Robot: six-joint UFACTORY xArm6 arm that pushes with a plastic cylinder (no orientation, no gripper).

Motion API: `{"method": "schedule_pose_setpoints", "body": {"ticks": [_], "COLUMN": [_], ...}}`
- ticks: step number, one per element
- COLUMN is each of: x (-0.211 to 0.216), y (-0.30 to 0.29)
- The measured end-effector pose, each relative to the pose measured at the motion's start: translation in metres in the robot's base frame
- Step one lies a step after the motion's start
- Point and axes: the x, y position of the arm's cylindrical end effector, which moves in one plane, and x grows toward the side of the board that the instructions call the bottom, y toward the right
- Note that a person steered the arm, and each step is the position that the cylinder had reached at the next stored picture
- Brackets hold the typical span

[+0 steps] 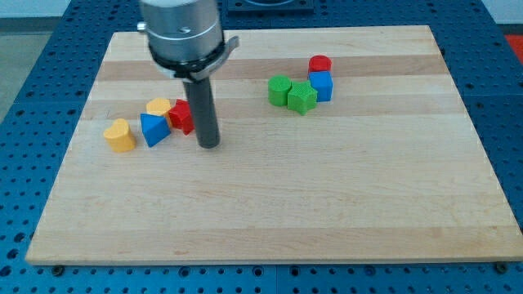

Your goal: Place the red star diagonal top left to the green circle

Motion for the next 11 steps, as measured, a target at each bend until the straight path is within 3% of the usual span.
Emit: {"method": "schedule_pose_setpoints", "body": {"ticks": [2, 7, 11], "x": [-0.007, -0.156, -0.161], "y": [-0.032, -0.021, 0.047]}}
